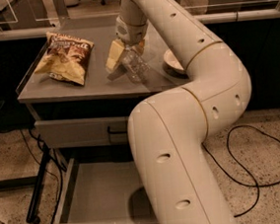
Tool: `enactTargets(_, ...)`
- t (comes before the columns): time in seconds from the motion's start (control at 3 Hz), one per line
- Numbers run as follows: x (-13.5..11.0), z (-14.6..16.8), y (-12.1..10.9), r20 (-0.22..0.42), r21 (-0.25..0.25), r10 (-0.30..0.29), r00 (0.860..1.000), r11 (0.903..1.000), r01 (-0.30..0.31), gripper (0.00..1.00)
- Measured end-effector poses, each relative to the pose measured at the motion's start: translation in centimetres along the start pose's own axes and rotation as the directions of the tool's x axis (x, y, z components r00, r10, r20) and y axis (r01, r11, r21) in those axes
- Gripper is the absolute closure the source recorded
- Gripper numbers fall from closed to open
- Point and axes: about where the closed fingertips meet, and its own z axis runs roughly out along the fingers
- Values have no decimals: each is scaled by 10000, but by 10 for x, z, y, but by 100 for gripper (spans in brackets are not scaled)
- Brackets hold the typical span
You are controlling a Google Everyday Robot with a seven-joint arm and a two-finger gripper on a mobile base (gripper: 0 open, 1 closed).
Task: Place water bottle into middle drawer
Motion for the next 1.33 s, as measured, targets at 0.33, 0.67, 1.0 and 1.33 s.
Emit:
enactTargets(0.33, 0, 0, 0, 0, 0, 0, 10000, 10000, 0, 49)
enactTargets(0.67, 0, 0, 0, 0, 0, 0, 10000, 10000, 0, 73)
enactTargets(1.0, 0, 0, 0, 0, 0, 0, 10000, 10000, 0, 95)
enactTargets(1.33, -7, -2, 3, 411, -173, -91, 9991, 9998, 99, 100)
